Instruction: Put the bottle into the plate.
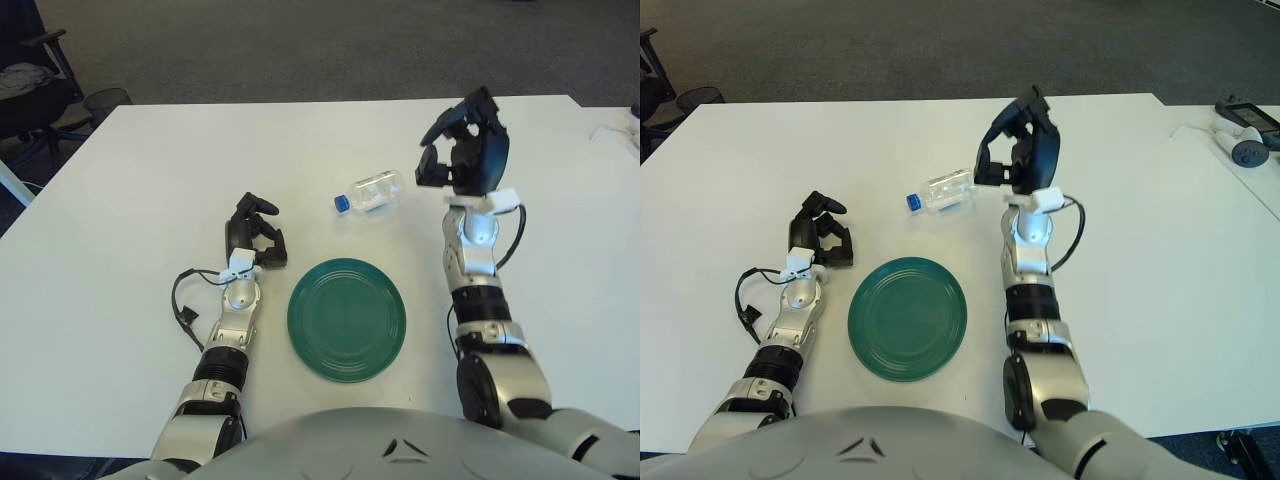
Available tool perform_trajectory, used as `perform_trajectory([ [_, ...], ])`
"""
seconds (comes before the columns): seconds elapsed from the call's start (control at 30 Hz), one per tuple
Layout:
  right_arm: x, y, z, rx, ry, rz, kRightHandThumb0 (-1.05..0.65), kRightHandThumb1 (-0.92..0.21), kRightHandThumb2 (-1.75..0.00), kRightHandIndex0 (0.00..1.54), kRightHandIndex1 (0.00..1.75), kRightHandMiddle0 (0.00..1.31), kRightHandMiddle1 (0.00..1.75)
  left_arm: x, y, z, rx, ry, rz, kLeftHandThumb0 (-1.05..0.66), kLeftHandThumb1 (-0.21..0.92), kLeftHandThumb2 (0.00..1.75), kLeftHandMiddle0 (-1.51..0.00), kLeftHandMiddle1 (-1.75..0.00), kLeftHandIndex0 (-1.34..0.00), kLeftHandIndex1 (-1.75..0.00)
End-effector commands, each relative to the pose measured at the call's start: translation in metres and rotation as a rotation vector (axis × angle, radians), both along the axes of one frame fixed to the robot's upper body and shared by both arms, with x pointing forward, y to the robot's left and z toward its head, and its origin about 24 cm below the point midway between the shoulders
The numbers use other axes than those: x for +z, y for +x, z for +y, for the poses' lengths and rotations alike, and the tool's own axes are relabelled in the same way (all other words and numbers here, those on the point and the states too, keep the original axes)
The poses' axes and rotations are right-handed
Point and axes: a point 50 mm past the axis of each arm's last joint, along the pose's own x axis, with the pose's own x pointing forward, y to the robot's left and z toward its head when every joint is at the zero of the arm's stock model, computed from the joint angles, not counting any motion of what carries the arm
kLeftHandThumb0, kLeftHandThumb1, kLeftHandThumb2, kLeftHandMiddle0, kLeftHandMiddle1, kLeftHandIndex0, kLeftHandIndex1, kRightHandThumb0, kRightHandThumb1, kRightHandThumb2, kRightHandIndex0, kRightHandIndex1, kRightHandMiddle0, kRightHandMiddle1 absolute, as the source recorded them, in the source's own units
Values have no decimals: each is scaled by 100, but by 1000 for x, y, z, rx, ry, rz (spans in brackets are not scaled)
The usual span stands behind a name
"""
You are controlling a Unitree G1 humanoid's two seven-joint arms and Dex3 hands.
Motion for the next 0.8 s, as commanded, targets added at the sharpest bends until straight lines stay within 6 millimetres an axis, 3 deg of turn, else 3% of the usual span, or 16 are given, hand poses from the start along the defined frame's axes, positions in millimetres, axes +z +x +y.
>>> perform_trajectory([
  [0.0, 22, 6, 5, 2, -29, -90, 0, -13, -151, 79, 166, 52, 175, -16, -10, 2, 11, -2, 71, 0, -10, 175, -96, -162, -71, -175],
  [0.13, 52, -3, 2, -24, -88, -223, 0, -14, -151, 77, 168, 52, 175, -17, -10, 2, 10, -12, 73, 0, -10, 175, -96, -162, -71, -175],
  [0.23, 62, -8, -1, -47, -124, -271, 0, -15, -150, 75, 169, 51, 175, -17, -10, 1, 14, -14, 76, 0, -10, 175, -96, -162, -71, -175],
  [0.63, 59, 10, 14, -56, -340, -235, 0, -14, -150, 76, 168, 52, 175, -15, -10, 1, 12, -10, 70, 0, -9, 174, -94, -164, -70, -175],
  [0.77, 60, 17, 20, -32, -609, -188, 0, -14, -150, 77, 167, 51, 175, -15, -10, 1, 5, -9, 71, 0, -9, 174, -94, -164, -69, -175],
])
